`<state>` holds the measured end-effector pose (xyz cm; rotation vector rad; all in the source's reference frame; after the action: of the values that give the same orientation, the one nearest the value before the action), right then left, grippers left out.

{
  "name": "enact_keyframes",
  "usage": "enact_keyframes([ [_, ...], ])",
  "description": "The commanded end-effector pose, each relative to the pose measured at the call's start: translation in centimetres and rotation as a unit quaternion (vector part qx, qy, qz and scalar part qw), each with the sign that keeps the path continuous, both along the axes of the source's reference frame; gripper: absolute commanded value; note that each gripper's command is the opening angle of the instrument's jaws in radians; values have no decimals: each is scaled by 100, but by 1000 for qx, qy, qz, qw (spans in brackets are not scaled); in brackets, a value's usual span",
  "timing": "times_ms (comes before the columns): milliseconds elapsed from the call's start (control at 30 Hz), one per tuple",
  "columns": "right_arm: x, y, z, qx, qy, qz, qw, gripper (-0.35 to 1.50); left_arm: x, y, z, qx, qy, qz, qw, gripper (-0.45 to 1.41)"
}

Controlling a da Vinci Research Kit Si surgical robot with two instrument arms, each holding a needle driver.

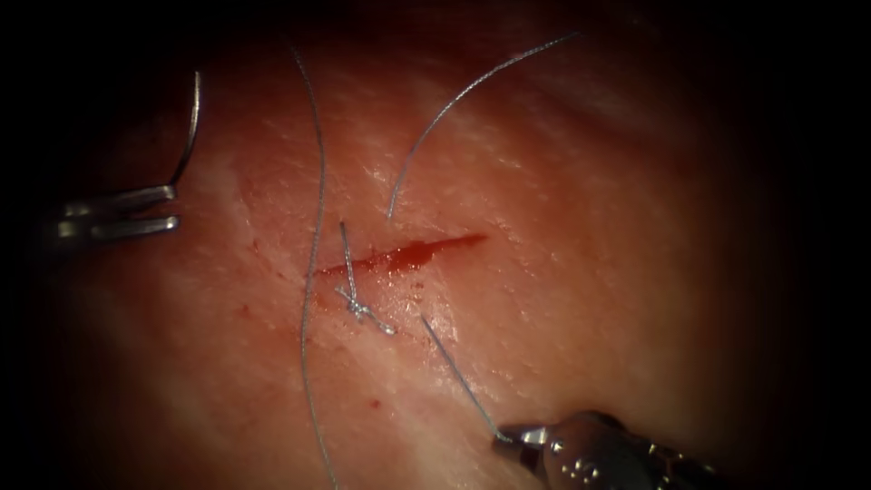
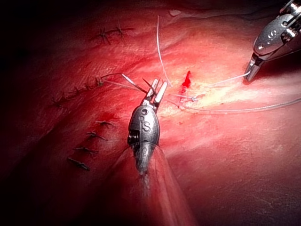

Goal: Wound Closure

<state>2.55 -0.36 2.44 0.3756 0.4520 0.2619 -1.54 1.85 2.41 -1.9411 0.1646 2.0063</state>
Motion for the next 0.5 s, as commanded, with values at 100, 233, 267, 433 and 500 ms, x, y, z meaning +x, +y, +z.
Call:
enact_keyframes([
  [100,9,11,4,-20,28,19,999,-13,0,1,6,-1,0,-2,1000,-45],
  [233,8,10,2,-21,29,16,999,-1,9,-1,2,1,2,-11,1000,-45],
  [267,8,10,1,-22,30,17,999,31,13,-1,0,5,3,-13,1000,-45],
  [433,8,13,-1,-44,49,42,997,131,40,1,-11,3,9,-33,999,-45],
  [500,6,13,-3,-53,48,48,996,143,55,4,-16,-1,12,-44,999,-45],
])
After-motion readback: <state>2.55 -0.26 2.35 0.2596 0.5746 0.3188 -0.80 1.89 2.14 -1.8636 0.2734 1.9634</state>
